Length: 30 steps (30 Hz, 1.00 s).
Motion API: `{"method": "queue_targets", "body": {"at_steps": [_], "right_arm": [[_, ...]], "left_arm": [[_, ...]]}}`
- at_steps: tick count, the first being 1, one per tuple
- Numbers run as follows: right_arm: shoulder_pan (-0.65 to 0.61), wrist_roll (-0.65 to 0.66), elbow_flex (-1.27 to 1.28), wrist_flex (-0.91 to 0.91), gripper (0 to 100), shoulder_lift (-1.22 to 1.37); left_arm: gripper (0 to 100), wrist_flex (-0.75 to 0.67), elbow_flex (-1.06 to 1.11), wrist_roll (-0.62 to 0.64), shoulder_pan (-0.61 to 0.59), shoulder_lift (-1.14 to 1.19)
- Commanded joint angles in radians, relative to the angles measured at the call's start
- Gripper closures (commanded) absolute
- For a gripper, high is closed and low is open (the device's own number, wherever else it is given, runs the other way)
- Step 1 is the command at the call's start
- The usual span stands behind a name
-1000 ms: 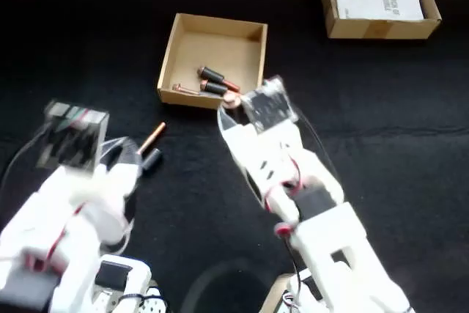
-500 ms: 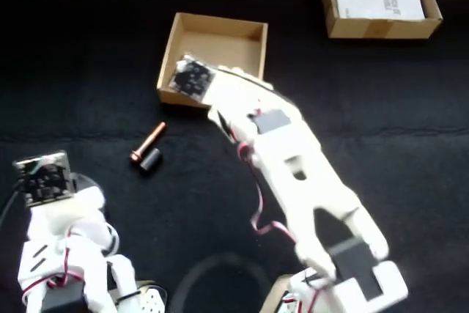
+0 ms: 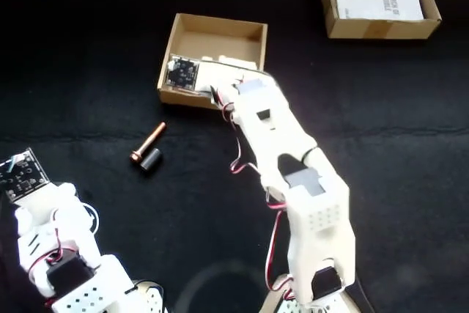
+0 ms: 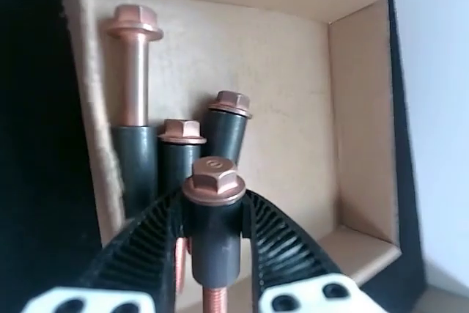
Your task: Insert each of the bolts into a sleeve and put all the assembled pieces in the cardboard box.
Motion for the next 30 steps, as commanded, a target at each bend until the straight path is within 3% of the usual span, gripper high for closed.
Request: {"method": "queue_targets", "body": {"at_steps": [1,6,10,13,25,27,30], "right_arm": [[0.016,0.020,-0.087,0.022,98.1,0.035],[-0.008,0.015,-0.087,0.186,85.8,-0.007],[-0.039,0.014,-0.087,0.274,85.0,-0.085],[-0.085,0.003,-0.087,0.390,85.0,-0.182],[-0.374,-0.434,-0.231,0.880,85.0,-0.360],[-0.412,-0.410,-0.246,0.929,85.0,-0.341],[-0.432,-0.261,-0.252,0.949,85.0,-0.265]], "left_arm": [[99,-0.058,0.045,0.000,-0.008,-0.005],[99,-0.074,0.076,0.000,-0.008,-0.005],[99,-0.064,0.111,0.008,-0.007,-0.004],[99,-0.026,0.110,0.109,-0.008,-0.004],[99,-0.044,0.110,0.132,-0.010,-0.004],[99,-0.044,0.110,0.132,-0.013,-0.004],[99,-0.044,0.110,0.132,-0.016,-0.004]]}}
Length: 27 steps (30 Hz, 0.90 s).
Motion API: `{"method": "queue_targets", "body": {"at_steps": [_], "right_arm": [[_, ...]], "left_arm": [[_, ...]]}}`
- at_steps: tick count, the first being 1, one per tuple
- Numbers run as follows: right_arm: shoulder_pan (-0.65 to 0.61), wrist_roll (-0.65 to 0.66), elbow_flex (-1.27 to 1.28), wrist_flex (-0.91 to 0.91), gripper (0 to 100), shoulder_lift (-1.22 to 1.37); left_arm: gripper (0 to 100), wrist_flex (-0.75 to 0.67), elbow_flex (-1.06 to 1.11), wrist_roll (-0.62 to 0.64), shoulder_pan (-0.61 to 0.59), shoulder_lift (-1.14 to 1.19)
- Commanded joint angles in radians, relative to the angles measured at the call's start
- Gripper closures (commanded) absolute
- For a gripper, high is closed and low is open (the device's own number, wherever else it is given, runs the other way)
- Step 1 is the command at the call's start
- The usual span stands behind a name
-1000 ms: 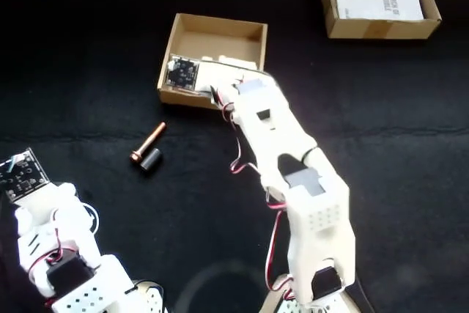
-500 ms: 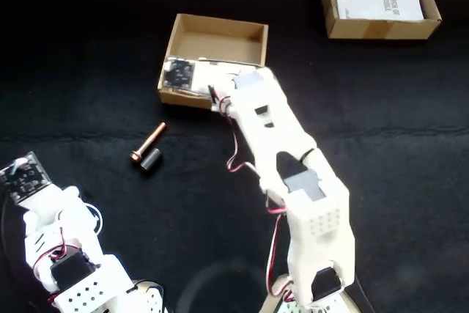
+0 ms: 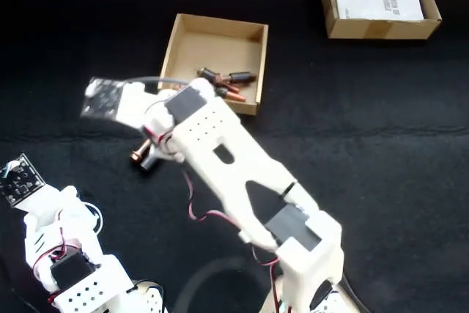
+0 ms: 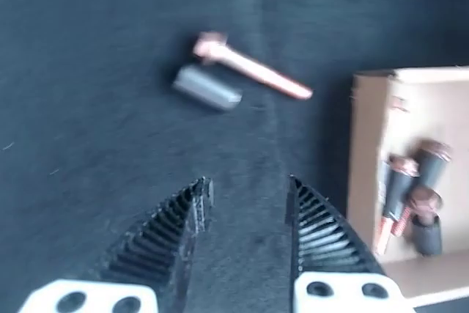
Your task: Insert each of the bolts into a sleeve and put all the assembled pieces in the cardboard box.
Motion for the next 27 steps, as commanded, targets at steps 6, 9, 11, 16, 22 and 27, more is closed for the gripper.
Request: {"method": "queue_targets", "body": {"at_steps": [6,9,11,16,22,27], "right_arm": [[-0.012,0.330,-0.119,0.008,85.0,0.223],[-0.012,0.416,-0.229,0.008,85.0,0.337],[-0.010,0.450,-0.325,0.015,85.0,0.418],[-0.013,0.482,-0.584,0.058,85.0,0.608],[-0.050,0.482,-0.881,0.173,85.0,0.799],[-0.079,0.482,-1.070,0.254,85.0,0.905]], "left_arm": [[99,-0.046,0.016,0.008,-0.047,-0.005],[99,-0.072,0.016,0.009,-0.076,-0.005],[99,-0.072,0.016,0.009,-0.076,-0.005],[99,-0.072,0.016,0.009,-0.076,-0.005],[99,-0.072,0.016,0.009,-0.076,-0.005],[99,-0.072,0.016,0.009,-0.074,-0.005]]}}
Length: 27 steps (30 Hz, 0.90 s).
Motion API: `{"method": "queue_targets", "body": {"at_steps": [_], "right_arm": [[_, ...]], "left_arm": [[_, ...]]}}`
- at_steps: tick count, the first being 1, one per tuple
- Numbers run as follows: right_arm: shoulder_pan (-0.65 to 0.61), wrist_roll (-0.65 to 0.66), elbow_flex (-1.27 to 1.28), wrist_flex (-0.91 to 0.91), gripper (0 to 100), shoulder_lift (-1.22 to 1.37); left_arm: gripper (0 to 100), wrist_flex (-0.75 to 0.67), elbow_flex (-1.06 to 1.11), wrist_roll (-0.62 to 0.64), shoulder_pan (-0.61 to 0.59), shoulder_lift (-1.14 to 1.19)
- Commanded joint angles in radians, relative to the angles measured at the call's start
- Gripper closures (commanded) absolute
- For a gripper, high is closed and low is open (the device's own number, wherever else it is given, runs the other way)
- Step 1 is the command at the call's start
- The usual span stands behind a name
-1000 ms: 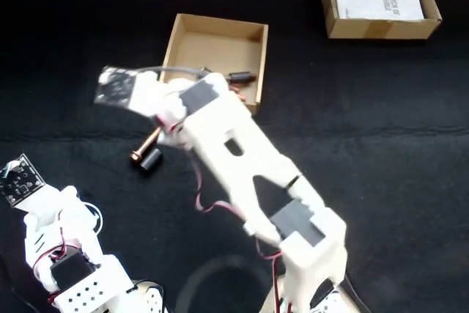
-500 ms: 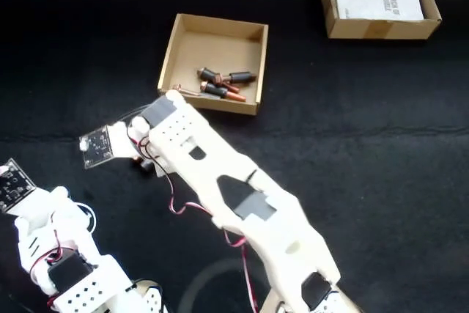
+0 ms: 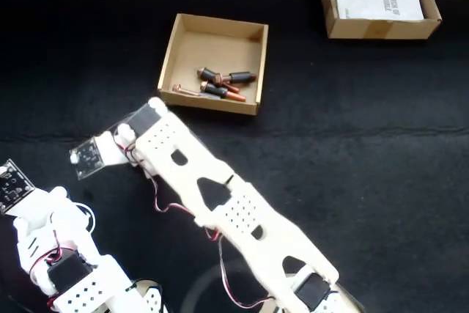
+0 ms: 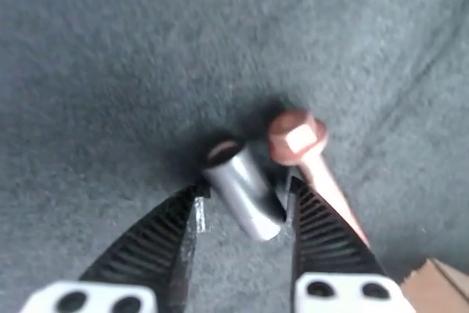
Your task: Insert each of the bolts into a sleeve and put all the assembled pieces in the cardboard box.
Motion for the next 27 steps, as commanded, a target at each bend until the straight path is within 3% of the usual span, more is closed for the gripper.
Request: {"method": "queue_targets", "body": {"at_steps": [1,4,7,18,27], "right_arm": [[-0.024,0.014,-0.153,0.045,85.0,0.025],[-0.039,0.006,-0.205,0.067,85.9,0.061],[-0.044,0.005,-0.219,0.058,99.2,0.099],[0.018,-0.021,-0.355,0.127,99.0,0.114],[0.054,-0.143,-0.395,0.127,99.0,-0.176]], "left_arm": [[99,-0.017,0.015,0.008,-0.004,-0.005],[99,-0.017,0.015,0.008,-0.004,-0.005],[99,-0.017,0.015,0.008,-0.004,-0.005],[99,-0.015,0.015,0.008,-0.004,-0.005],[99,-0.015,0.015,0.009,-0.004,-0.004]]}}
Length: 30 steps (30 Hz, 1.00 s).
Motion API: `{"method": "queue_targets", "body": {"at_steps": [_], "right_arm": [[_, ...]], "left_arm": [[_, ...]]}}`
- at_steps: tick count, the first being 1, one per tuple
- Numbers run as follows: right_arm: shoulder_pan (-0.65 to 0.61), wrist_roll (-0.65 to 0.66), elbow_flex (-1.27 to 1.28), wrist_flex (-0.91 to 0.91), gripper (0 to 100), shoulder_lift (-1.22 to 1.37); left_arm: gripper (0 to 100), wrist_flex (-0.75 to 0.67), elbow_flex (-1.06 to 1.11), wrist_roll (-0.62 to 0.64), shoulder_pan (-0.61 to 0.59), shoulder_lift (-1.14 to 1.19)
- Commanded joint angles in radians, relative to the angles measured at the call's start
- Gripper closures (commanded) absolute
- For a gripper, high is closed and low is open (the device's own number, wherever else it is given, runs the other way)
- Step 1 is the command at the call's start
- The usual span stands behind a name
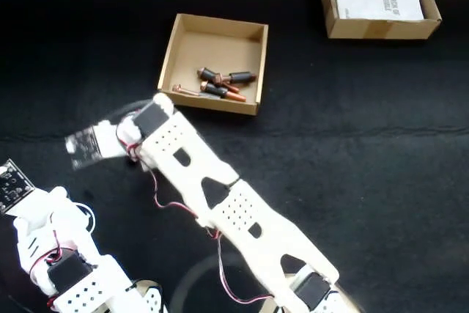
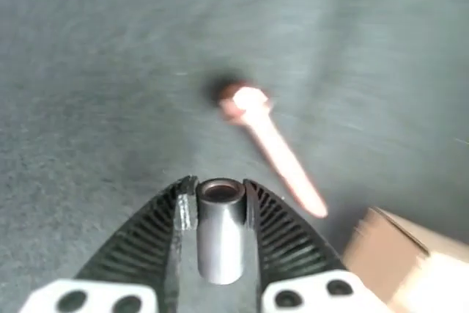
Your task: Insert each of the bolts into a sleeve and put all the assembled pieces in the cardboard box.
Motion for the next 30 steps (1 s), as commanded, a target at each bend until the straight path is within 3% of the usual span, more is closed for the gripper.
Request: {"method": "queue_targets", "body": {"at_steps": [1,5,9,19,22,26,30], "right_arm": [[0.033,-0.075,-0.094,0.010,99.0,-0.217],[0.053,-0.186,-0.093,0.012,99.1,-0.409],[0.077,-0.316,0.016,0.013,99.1,-0.654],[0.220,-0.568,1.038,0.010,99.1,-1.478],[0.228,-0.626,1.314,0.008,99.1,-1.675],[0.229,-0.678,1.598,0.007,99.1,-1.877],[0.302,-0.680,1.799,0.005,99.1,-2.026]], "left_arm": [[99,-0.014,0.015,0.011,-0.004,-0.004],[99,-0.011,0.016,0.101,-0.004,-0.004],[99,-0.015,0.016,0.106,-0.002,0.028],[99,-0.011,0.002,0.115,0.070,0.051],[99,0.052,-0.061,0.129,0.142,0.059],[99,0.207,-0.176,0.160,0.346,0.059],[99,0.213,-0.214,0.216,0.475,0.059]]}}
